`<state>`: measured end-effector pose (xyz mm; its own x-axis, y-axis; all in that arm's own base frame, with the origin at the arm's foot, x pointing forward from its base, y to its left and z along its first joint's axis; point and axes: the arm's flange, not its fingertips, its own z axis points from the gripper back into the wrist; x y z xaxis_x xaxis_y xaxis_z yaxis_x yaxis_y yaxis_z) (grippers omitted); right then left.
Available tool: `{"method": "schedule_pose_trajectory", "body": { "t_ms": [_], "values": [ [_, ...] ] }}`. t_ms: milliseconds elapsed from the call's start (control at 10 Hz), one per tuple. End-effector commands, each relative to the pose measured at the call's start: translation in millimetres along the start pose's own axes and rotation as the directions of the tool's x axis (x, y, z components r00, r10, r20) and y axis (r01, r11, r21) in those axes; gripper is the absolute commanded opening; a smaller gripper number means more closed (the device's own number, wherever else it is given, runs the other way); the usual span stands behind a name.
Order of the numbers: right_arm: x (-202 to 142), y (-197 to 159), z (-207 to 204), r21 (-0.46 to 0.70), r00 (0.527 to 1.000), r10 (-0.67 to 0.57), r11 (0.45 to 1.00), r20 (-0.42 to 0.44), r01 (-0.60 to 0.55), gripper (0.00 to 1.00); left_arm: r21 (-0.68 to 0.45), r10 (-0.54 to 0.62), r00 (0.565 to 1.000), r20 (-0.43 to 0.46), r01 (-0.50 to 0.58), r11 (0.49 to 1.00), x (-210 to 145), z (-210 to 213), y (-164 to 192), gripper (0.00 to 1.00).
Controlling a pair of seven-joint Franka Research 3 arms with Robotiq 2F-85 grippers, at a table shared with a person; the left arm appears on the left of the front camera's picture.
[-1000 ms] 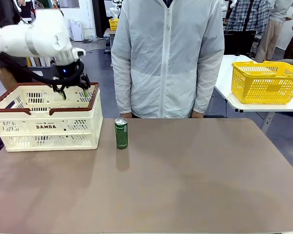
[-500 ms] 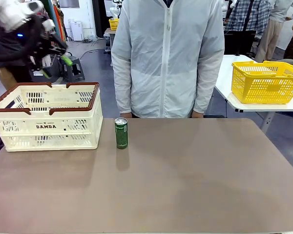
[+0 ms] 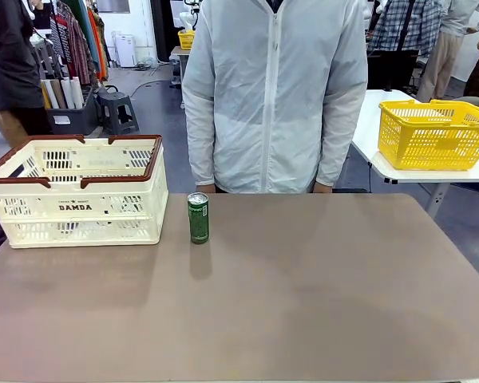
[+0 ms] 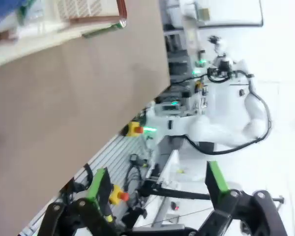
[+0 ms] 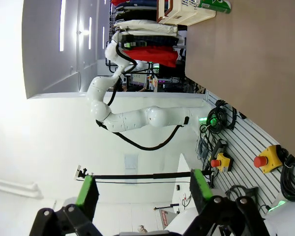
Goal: Place the drinks into the Shopping basket.
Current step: Pick up one drink and place it into the Shopping basket.
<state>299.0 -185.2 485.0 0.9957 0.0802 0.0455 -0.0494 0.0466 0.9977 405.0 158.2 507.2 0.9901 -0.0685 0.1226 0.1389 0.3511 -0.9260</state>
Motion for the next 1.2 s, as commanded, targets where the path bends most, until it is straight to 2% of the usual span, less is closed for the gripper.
{"method": "schedule_pose_trajectory", "body": {
  "t_ms": [0,100,200,1100],
  "values": [
    [-0.7,5.6,5.1,-0.007,1.0,-0.017,1.0,-0.012,0.016,1.0,-0.137,0.031,0.997,0.074,-0.021,0.99,2.2,19.7,37.2,1.0],
    [-0.7,5.6,5.1,-0.007,1.0,-0.017,1.0,-0.012,0.016,1.0,-0.142,0.076,0.991,0.111,-0.06,0.988,6.7,24.9,49.7,1.0],
    [-0.7,5.6,5.1,-0.007,1.0,-0.017,1.0,-0.012,0.016,1.0,-0.066,0.032,0.999,0.043,-0.029,0.997,-15.3,16.7,30.7,1.0],
    [-0.7,5.6,5.1,-0.007,1.0,-0.017,1.0,-0.012,0.016,1.0,-0.066,0.032,0.999,0.043,-0.029,0.997,-15.3,16.7,30.7,1.0]
  ]
}}
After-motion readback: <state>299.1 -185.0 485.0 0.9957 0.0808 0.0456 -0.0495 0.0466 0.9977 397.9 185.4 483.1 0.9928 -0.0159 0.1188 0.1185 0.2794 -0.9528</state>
